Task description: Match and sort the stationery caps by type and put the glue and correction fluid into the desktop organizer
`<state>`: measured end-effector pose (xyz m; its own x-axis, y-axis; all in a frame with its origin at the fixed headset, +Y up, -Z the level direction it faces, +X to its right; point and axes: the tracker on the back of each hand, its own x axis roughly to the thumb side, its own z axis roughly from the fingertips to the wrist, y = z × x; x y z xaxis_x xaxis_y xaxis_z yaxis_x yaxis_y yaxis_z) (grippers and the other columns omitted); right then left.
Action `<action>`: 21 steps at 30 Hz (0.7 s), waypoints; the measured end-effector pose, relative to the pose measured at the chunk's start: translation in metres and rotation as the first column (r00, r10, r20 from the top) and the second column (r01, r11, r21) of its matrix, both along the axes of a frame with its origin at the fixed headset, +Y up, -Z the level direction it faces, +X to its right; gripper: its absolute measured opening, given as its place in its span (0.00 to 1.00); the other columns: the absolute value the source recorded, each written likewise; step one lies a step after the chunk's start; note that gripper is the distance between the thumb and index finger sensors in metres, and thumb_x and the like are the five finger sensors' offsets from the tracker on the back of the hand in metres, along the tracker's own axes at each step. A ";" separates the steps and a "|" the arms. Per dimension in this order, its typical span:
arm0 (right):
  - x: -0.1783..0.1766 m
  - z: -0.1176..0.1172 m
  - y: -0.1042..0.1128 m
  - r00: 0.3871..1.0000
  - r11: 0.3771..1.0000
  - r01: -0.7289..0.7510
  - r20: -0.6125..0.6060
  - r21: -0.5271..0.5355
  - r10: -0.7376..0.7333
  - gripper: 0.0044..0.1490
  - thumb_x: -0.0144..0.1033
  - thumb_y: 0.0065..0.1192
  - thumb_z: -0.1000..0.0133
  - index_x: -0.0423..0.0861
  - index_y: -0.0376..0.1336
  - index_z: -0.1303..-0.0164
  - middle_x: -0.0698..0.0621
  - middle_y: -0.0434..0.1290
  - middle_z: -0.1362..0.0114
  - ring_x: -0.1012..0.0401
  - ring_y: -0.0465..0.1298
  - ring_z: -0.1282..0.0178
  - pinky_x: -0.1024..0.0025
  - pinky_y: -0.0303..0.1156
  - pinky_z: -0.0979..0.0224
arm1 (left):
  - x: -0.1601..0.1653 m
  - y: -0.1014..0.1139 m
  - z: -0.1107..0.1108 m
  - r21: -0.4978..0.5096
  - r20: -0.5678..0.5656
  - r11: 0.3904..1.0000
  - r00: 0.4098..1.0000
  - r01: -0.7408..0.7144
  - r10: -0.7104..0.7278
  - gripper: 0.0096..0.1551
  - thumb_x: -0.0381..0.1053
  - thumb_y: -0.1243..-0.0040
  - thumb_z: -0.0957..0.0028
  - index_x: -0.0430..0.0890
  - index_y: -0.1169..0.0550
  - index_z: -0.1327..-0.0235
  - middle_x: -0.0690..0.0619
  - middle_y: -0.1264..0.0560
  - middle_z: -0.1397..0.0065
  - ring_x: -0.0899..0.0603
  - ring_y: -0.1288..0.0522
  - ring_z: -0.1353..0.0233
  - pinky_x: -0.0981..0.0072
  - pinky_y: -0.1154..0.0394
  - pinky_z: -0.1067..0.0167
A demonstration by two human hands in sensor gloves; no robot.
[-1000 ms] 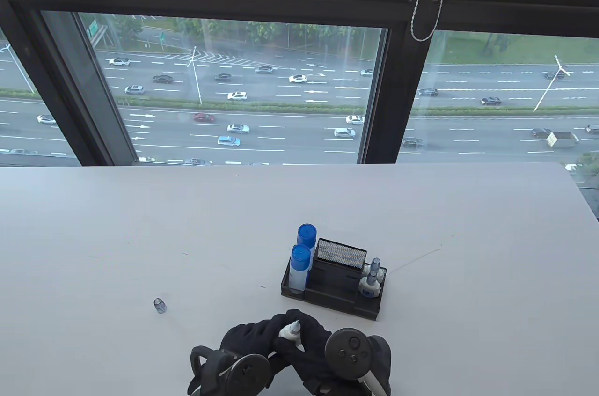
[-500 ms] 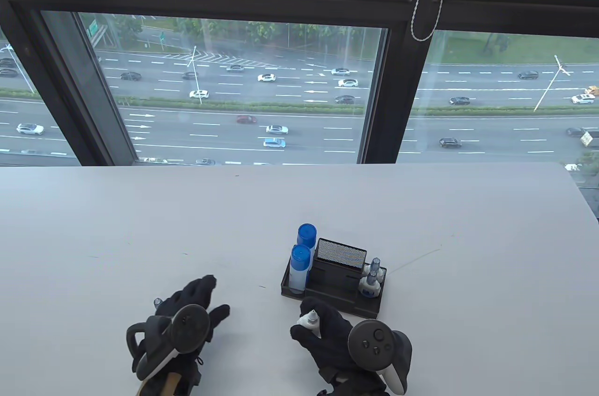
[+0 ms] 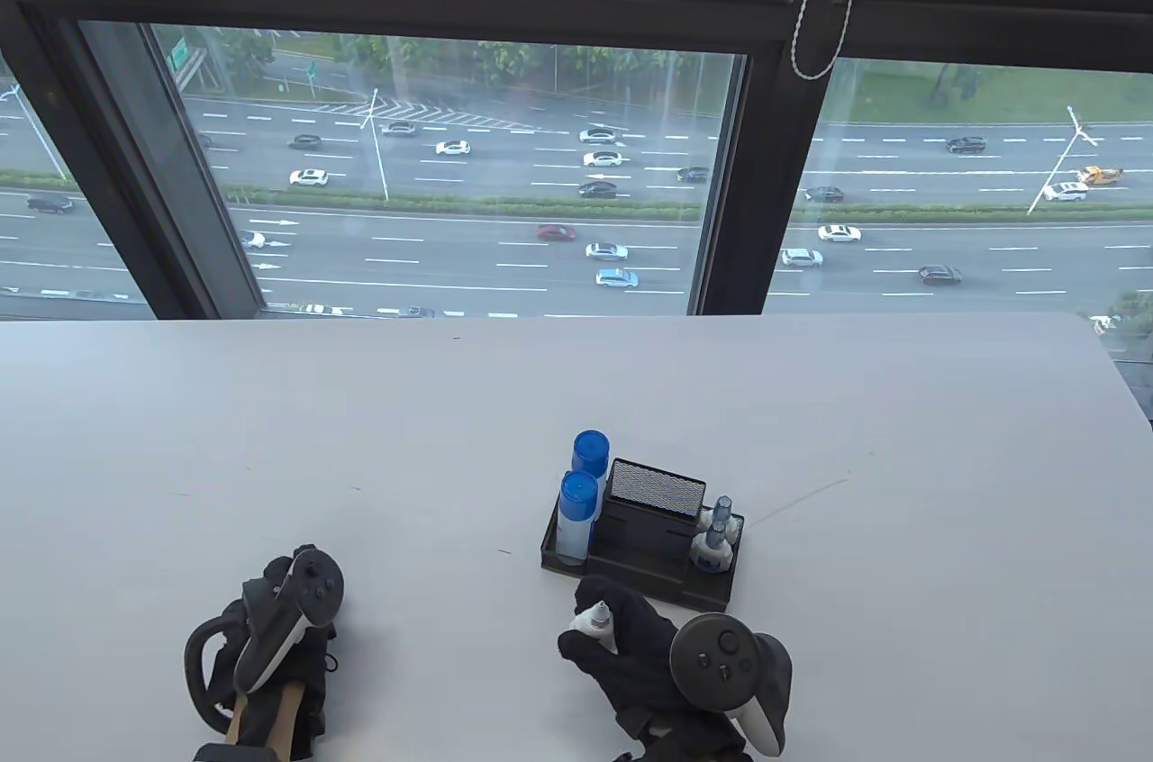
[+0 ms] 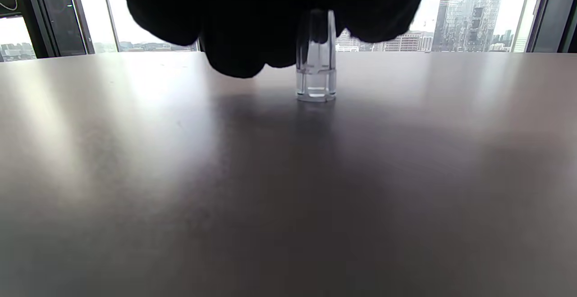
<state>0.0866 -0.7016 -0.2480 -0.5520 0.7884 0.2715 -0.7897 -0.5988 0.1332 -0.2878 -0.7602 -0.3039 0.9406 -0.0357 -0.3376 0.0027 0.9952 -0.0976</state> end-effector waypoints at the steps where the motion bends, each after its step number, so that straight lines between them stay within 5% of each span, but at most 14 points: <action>1: 0.000 0.000 0.000 1.000 1.000 0.000 0.000 -0.001 0.000 0.36 0.49 0.67 0.46 0.51 0.60 0.28 0.43 0.71 0.28 0.48 0.77 0.37 0.46 0.70 0.30 | 0.001 0.000 -0.001 0.005 0.000 1.000 1.000 0.028 -0.028 0.28 0.57 0.45 0.37 0.56 0.30 0.23 0.51 0.25 0.21 0.43 0.20 0.27 0.46 0.26 0.31; 11: 0.001 -0.001 0.000 1.000 1.000 -0.006 -0.005 -0.008 0.006 0.36 0.49 0.67 0.46 0.51 0.60 0.28 0.43 0.71 0.28 0.49 0.77 0.37 0.46 0.70 0.30 | 0.005 0.001 -0.001 0.038 0.006 0.996 0.997 0.079 -0.079 0.26 0.55 0.41 0.38 0.55 0.26 0.27 0.52 0.21 0.26 0.46 0.17 0.32 0.50 0.23 0.34; 17: 0.000 -0.002 -0.001 1.000 1.000 -0.008 -0.013 -0.013 0.007 0.37 0.49 0.67 0.46 0.50 0.60 0.28 0.43 0.71 0.28 0.49 0.78 0.37 0.46 0.70 0.30 | 0.030 0.050 0.012 0.237 0.142 0.968 0.988 -0.084 0.051 0.27 0.56 0.39 0.40 0.54 0.26 0.27 0.52 0.19 0.29 0.47 0.14 0.37 0.53 0.21 0.38; 21: -0.001 -0.002 0.000 1.000 1.000 -0.021 -0.020 -0.013 0.021 0.37 0.49 0.67 0.46 0.50 0.60 0.28 0.43 0.72 0.29 0.49 0.78 0.38 0.46 0.70 0.31 | 0.062 0.098 0.030 0.306 0.370 0.858 0.882 -0.413 0.293 0.27 0.57 0.39 0.40 0.53 0.26 0.27 0.52 0.19 0.30 0.47 0.14 0.37 0.52 0.21 0.38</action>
<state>0.0861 -0.7017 -0.2501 -0.5632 0.7802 0.2723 -0.7742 -0.6134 0.1563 -0.2261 -0.6618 -0.2739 0.9210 0.3873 0.0406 -0.3864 0.8958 0.2196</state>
